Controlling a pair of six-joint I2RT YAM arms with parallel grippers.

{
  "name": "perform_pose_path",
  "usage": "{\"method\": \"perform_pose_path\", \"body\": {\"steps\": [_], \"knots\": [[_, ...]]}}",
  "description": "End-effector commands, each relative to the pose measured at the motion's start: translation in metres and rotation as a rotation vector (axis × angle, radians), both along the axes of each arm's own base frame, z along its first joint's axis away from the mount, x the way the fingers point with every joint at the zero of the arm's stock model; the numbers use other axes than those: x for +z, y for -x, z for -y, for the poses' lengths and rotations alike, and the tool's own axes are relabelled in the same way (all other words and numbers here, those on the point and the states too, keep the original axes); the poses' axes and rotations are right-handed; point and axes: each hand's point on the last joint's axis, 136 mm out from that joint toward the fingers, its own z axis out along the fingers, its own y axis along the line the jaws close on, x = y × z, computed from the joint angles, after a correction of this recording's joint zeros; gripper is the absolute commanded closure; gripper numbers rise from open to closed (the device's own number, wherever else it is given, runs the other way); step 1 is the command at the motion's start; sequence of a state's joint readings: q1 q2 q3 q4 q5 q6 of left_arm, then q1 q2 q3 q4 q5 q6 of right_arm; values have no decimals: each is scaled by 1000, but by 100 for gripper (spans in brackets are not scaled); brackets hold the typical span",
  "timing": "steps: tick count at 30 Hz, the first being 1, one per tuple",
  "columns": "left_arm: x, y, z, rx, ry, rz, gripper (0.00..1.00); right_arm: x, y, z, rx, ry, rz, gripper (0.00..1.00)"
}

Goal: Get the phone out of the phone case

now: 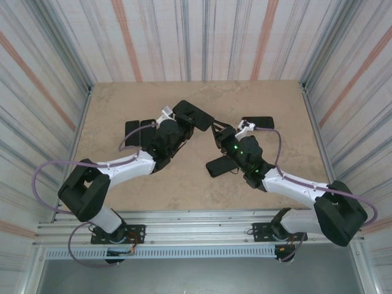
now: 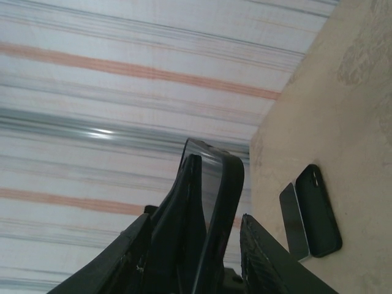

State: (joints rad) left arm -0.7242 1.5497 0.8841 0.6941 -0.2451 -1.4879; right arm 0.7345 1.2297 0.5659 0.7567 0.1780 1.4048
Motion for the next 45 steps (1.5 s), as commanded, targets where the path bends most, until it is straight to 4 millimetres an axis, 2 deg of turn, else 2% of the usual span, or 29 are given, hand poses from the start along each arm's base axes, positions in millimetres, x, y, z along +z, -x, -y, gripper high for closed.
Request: {"method": "perform_pose_path", "body": {"steps": [1, 7, 12, 15, 20, 28, 37, 45], "knots": [[43, 2, -4, -19, 17, 106, 100, 3, 9, -2, 48, 19, 28, 61], [55, -2, -5, -31, 18, 142, 100, 6, 16, -15, 136, 17, 32, 63], [62, -4, -5, -37, 30, 165, 100, -8, 18, -26, 186, 48, -17, 64], [64, -3, -3, -45, 32, 172, 100, -9, 17, -30, 199, 42, -19, 64], [65, -4, -2, -48, 43, 177, 100, -1, 16, -37, 226, 33, 7, 70], [68, -4, 0, -58, 46, 185, 100, -5, 14, -43, 248, 32, 5, 76], [73, -5, 1, -60, 74, 180, 100, -10, 15, -47, 274, 59, 17, 91], [94, 0, 10, -121, 162, 164, 100, -37, 15, -49, 285, 183, 22, 99]]}}
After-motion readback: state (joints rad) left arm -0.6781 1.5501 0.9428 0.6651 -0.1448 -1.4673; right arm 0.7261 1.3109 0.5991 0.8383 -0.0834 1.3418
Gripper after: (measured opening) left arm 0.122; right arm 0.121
